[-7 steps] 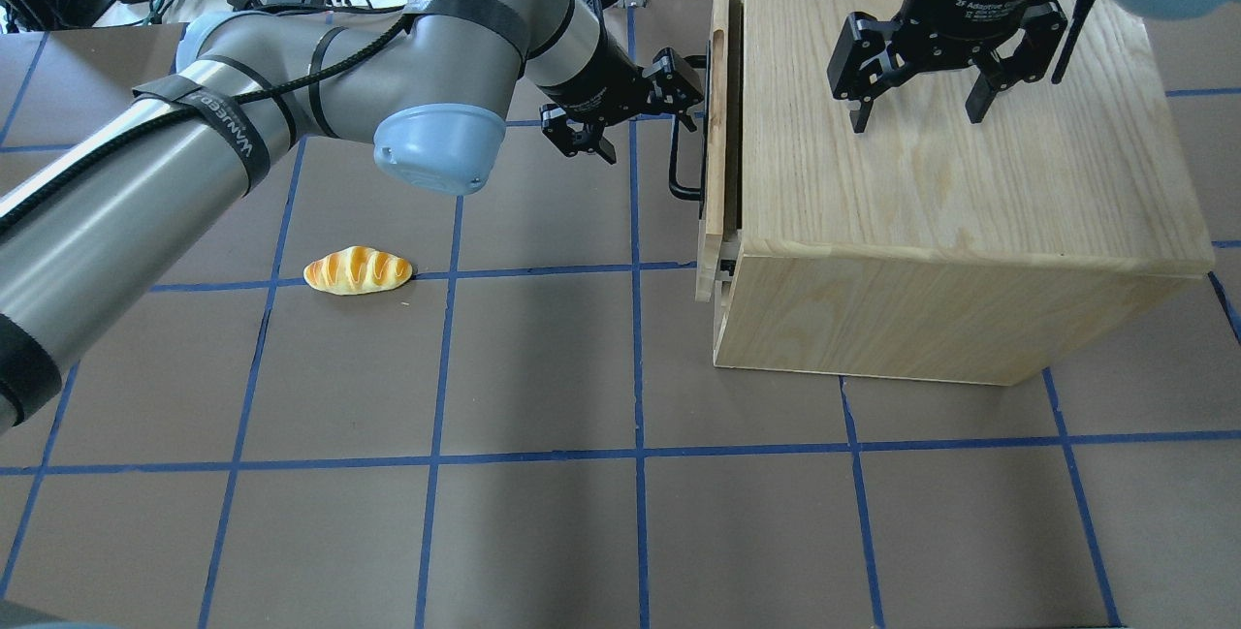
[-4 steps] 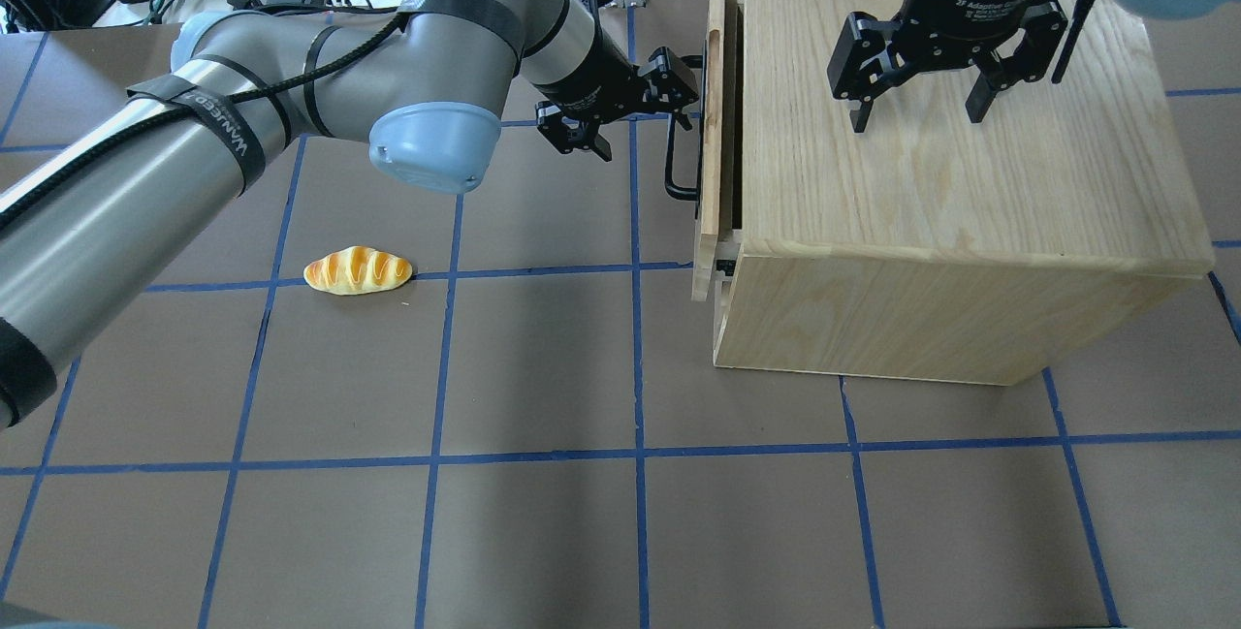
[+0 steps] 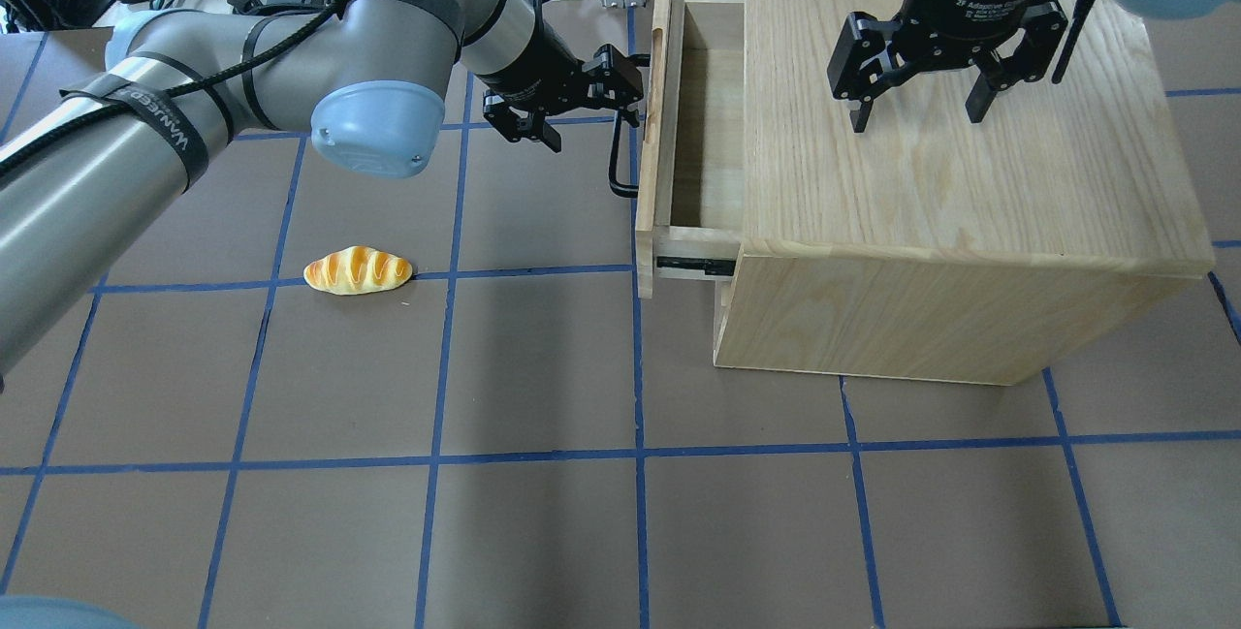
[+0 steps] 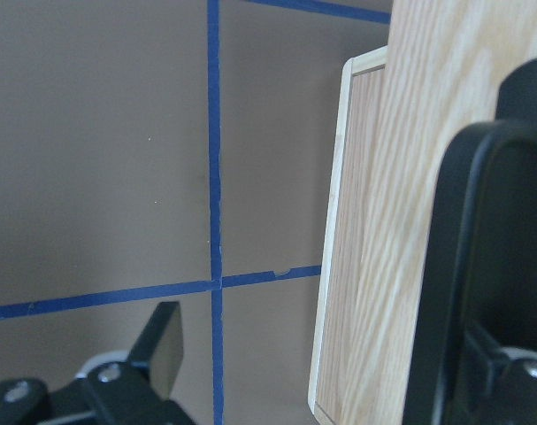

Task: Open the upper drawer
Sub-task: 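Pull the handle with the left gripper, sliding the drawer out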

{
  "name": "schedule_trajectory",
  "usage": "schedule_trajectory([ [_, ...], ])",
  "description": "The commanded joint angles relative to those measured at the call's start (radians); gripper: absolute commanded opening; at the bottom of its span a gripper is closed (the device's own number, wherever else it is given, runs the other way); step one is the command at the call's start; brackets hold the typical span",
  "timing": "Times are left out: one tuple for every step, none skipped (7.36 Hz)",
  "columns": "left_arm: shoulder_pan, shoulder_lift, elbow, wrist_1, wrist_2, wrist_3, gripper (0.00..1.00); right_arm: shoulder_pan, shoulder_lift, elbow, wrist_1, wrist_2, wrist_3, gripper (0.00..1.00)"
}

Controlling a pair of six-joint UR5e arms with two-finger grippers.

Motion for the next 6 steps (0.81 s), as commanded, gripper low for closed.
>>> schedule_trajectory([
  [0.045,0.021,0.0,-0.042,-0.001,0.074,1.0,0.001,0.0,0.0,0.0,0.0,0.0,1.0],
  [0.061,0.025,0.0,-0.049,-0.001,0.091,1.0,-0.001,0.0,0.0,0.0,0.0,-0.001,1.0],
  [0.072,0.025,0.0,-0.059,-0.001,0.114,1.0,-0.001,0.0,0.002,0.0,0.0,0.0,1.0],
  [0.075,0.031,0.0,-0.061,-0.001,0.116,1.0,0.001,0.0,0.0,0.0,0.0,0.0,1.0],
  [0.078,0.032,0.0,-0.061,-0.001,0.118,1.0,0.001,0.0,0.0,0.0,0.0,-0.001,1.0],
  [0.082,0.032,-0.002,-0.064,0.005,0.118,1.0,0.001,0.0,0.0,0.0,0.0,-0.001,1.0],
])
